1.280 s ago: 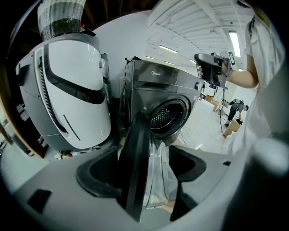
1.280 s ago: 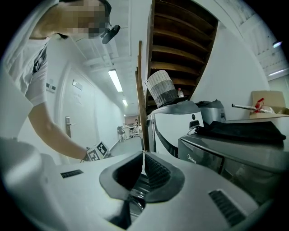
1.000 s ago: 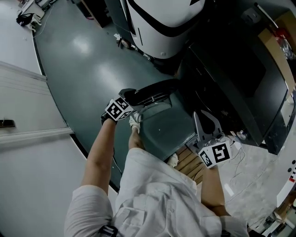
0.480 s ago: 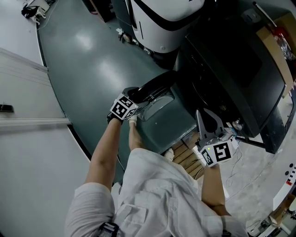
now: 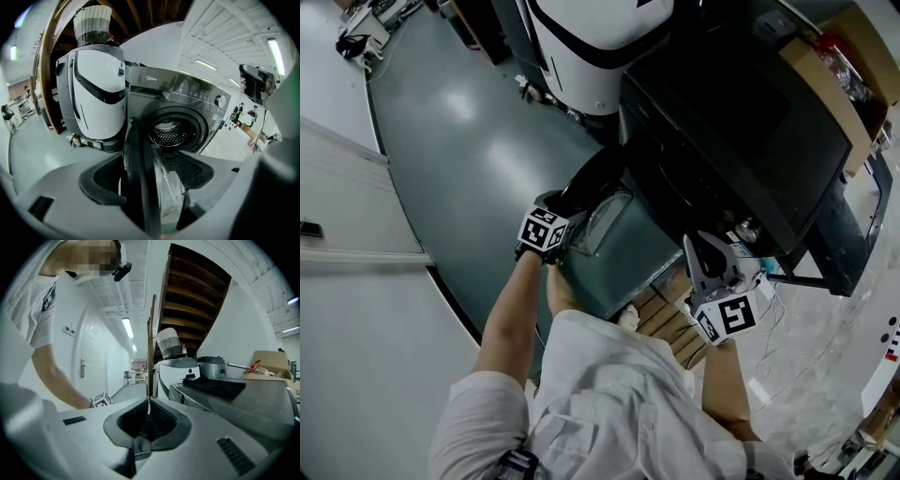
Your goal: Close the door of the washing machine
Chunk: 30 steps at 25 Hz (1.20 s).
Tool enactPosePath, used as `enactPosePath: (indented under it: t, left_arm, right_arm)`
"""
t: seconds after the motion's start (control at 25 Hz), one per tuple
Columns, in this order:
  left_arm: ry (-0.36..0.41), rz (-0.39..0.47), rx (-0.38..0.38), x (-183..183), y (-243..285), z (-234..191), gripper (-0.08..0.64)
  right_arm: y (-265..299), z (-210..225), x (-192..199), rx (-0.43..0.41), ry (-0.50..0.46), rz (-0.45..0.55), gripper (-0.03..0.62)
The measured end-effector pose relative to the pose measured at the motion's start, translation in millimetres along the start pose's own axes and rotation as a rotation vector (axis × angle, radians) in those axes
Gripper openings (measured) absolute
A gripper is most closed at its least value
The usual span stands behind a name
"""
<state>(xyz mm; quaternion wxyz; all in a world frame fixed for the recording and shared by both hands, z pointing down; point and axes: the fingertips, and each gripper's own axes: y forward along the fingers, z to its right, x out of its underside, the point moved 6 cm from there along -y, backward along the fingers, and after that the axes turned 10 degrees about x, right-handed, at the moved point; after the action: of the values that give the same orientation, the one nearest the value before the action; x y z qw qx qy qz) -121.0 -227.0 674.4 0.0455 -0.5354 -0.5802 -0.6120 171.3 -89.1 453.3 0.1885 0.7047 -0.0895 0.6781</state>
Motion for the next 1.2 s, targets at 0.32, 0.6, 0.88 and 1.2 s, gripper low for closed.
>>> enactPosePath:
  t: [0.32, 0.6, 0.88, 1.2]
  left_arm:
    - [-0.092, 0.054, 0.054, -9, 31, 43, 0.354]
    - [-0.103, 0.11, 0.123, -16, 58, 85, 0.354]
    - [-0.07, 0.114, 0.204, -30, 84, 119, 0.356]
    - [-0.037, 0.161, 0.247, -39, 111, 161, 0.373]
  right_arm:
    - [-29, 33, 11, 0.085, 0.039, 0.008, 0.032]
    - [-34, 43, 20, 0.125, 0.039, 0.001, 0.032]
    - [-42, 57, 13, 0.184, 0.02, 0.011, 0.032]
    - [-57, 77, 16, 0.251, 0.019, 0.006, 0.032]
